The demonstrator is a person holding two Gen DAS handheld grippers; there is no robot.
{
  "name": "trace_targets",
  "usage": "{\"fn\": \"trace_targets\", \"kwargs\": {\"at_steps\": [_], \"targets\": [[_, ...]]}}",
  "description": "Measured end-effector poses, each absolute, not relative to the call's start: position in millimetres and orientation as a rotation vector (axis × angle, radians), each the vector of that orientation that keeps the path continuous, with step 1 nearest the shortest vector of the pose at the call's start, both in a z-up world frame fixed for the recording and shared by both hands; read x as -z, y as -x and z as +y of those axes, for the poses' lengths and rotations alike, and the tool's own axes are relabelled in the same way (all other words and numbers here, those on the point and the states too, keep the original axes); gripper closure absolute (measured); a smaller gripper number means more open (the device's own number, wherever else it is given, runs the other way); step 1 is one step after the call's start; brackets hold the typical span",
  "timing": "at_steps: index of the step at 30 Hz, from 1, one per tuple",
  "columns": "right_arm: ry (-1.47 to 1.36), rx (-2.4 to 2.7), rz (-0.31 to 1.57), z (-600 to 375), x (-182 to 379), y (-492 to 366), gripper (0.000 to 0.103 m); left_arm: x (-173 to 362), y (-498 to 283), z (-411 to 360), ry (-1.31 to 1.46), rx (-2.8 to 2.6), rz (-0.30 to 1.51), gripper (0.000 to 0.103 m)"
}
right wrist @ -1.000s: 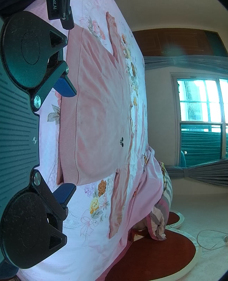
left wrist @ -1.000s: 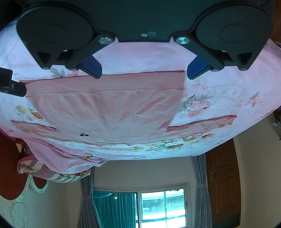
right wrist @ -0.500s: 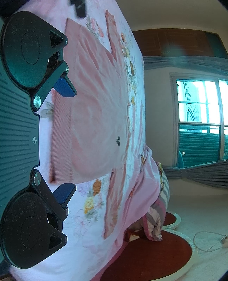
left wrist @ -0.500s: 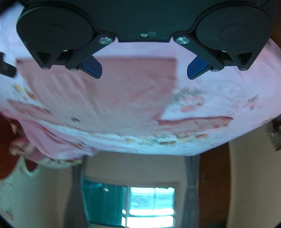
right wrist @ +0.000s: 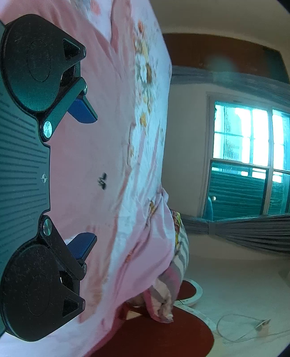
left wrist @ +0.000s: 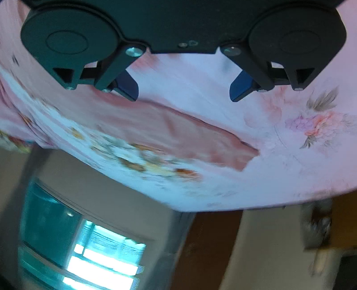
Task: Fold small clothes
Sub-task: 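Grasp the pink sweater's sleeve cuff with the left gripper, then carry the sleeve cuff across the sweater body with the left gripper and release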
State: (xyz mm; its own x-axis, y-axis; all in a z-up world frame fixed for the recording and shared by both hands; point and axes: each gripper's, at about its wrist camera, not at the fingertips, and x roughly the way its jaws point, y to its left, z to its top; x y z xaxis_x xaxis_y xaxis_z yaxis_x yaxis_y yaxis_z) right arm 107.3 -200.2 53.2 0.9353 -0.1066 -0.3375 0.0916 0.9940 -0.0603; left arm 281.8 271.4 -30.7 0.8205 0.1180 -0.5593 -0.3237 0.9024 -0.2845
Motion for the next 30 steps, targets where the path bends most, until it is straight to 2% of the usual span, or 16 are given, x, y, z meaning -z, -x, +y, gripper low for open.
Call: {"fn": "trace_targets", "kwargs": {"at_steps": [3,4,7,10,13,14,16,20,24,30], "targets": [[0.062,0.137,0.369,-201.5,-42.3,-148.2,0.000,62.8,-324.3,327.8,0.521,-0.279,0.599,0.029],[0.067,0.147,0.376,-201.4,-37.4,-159.0,0.000,69.0,-335.1,347.5,0.582,-0.283,0.598,0.034],[0.063,0.177,0.402,-203.8,-22.9,-190.6,0.000,97.2,-354.9,388.3,0.763,-0.257,0.537,0.035],[0.036,0.202,0.419,-207.1,-12.5,-211.3,0.000,108.3,-371.8,410.7,0.887,-0.202,0.474,0.026],[0.021,0.207,0.425,-206.0,-6.4,-221.4,0.000,114.4,-393.8,417.3,0.908,-0.166,0.457,0.030],[0.022,0.205,0.426,-204.1,-5.1,-221.0,0.000,112.8,-404.5,416.8,0.899,-0.157,0.467,0.049],[0.027,0.198,0.419,-202.9,-4.1,-219.0,0.000,116.2,-416.4,415.5,0.867,-0.189,0.545,0.097],[0.019,0.218,0.405,-216.3,-7.8,-211.0,0.000,95.6,-400.9,427.1,0.885,-0.292,0.392,0.097],[-0.004,0.261,0.400,-248.1,-12.4,-196.4,0.000,72.7,-413.7,406.5,0.793,-0.304,0.461,0.097],[0.001,0.346,0.387,-302.0,-12.4,-162.2,0.000,-13.7,-439.3,295.1,0.609,-0.102,0.333,0.097]]}}
